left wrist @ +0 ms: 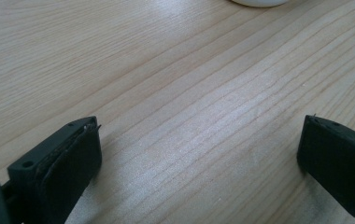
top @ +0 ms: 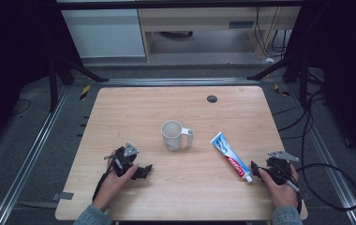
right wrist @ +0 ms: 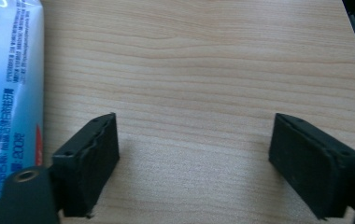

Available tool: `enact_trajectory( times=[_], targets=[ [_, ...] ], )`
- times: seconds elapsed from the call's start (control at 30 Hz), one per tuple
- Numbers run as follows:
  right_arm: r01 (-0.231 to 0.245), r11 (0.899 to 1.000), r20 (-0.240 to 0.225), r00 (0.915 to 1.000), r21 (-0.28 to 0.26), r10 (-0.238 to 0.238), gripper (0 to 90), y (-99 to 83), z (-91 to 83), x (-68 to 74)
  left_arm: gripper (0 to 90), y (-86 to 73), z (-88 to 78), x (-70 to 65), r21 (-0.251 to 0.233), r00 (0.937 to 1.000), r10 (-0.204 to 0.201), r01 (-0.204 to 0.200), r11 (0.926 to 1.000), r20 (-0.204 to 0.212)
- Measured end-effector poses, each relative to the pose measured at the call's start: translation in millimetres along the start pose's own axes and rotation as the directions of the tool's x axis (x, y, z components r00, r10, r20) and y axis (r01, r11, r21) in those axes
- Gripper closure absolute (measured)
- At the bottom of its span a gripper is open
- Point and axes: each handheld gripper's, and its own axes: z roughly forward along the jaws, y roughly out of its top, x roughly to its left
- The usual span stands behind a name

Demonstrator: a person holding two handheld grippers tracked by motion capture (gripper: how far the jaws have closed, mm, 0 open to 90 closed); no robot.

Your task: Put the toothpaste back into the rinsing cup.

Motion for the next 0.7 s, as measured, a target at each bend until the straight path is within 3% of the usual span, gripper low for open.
enact_trajectory(
  times=[0.1,0.17,0.23,0.3,0.4,0.53,0.7],
  targets=[
    [-0.011,1.000,-0.007,0.9999,0.008,0.012,18.9,3.3,-4.0,0.9,0.0,0.5,0.9,0.1,-0.005,1.0000,-0.001,0.001,1.0000,0.002],
    [0.036,0.999,-0.002,0.9994,0.012,-0.036,18.6,17.5,-14.6,4.7,0.0,1.7,2.0,0.7,-0.004,1.0000,0.002,-0.002,1.0000,0.006],
    [0.047,0.999,-0.001,0.9989,0.014,-0.047,18.5,25.0,-19.7,6.5,0.0,2.9,3.2,1.0,-0.004,1.0000,0.004,-0.004,1.0000,0.007],
    [0.093,0.995,-0.002,0.9957,0.044,-0.093,16.4,48.9,-33.8,16.2,0.0,4.5,4.5,1.6,0.000,0.9999,0.010,-0.010,1.0000,0.008],
    [0.117,0.992,-0.014,0.9932,0.057,-0.116,16.6,59.0,-39.4,22.9,0.0,4.6,5.0,1.3,-0.004,0.9999,0.006,-0.006,1.0000,0.009],
    [0.168,0.981,-0.027,0.9857,0.095,-0.166,19.4,77.1,-46.3,40.4,0.0,4.6,4.8,1.5,-0.002,0.9999,0.009,-0.009,1.0000,0.009],
    [0.243,0.957,-0.046,0.9700,0.156,-0.239,22.0,96.2,-49.6,60.7,0.0,4.6,4.8,1.5,-0.002,0.9999,0.009,-0.009,1.0000,0.009]
  ],
)
